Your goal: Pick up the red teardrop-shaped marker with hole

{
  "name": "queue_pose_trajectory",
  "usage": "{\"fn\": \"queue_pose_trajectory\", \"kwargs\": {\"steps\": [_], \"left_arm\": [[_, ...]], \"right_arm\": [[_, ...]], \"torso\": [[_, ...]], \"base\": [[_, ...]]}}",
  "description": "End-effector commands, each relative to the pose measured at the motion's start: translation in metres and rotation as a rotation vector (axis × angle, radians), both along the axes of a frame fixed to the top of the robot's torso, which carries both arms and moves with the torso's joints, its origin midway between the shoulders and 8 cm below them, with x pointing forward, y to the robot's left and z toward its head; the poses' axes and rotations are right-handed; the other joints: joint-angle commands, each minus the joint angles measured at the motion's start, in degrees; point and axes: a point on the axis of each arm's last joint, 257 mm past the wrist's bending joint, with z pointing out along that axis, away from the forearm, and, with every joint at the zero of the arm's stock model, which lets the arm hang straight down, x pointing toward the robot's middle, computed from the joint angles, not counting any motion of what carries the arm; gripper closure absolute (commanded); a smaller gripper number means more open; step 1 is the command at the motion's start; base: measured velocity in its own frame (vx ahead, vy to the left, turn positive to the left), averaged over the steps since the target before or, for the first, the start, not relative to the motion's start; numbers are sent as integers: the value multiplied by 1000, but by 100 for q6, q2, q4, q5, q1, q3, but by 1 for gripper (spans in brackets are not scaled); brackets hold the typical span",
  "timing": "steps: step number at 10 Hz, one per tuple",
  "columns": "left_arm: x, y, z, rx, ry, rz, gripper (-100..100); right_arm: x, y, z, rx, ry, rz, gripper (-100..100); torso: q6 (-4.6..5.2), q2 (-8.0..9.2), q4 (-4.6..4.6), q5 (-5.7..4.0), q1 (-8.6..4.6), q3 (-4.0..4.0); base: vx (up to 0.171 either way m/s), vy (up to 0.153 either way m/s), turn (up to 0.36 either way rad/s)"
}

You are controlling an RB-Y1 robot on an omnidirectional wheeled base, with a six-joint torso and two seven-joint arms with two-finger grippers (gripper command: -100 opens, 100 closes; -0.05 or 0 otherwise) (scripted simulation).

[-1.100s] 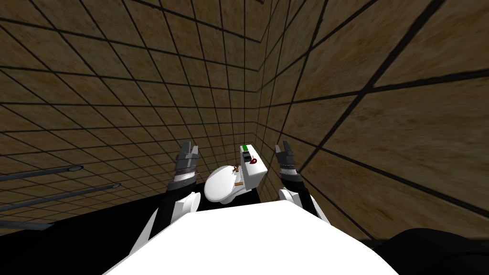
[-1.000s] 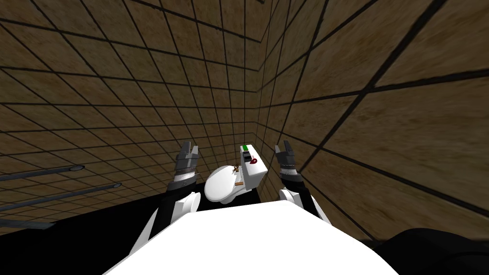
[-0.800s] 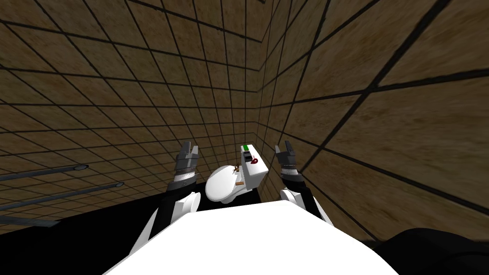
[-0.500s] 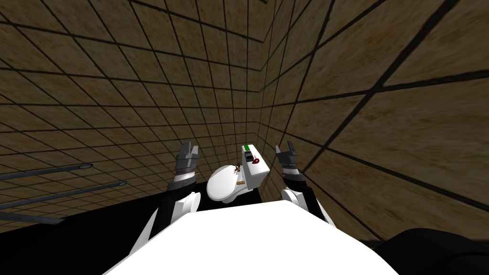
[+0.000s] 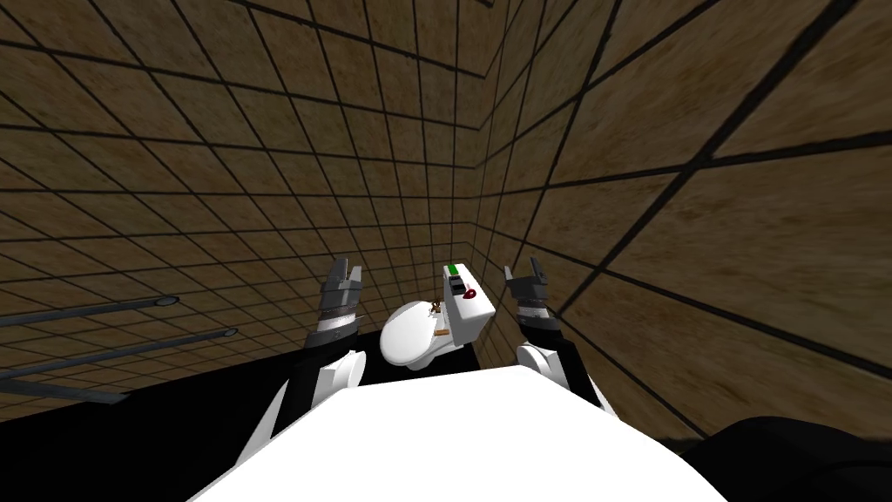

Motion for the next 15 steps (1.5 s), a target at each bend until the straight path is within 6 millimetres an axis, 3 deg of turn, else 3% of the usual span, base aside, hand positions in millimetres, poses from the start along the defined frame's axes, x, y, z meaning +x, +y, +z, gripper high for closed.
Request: {"fn": "queue_pose_trajectory", "kwargs": {"steps": [1, 15], "left_arm": [[0, 0, 0, 0, 0, 0, 0], [0, 0, 0, 0, 0, 0, 0]], "right_arm": [[1, -4, -1, 42, -1, 18, -100], [10, -58, -25, 563, -7, 240, -100]], "torso": [[0, 0, 0, 0, 0, 0], [1, 1, 0, 0, -6, 0]], "base": [[-5, 37, 10], [-4, 44, 20]]}}
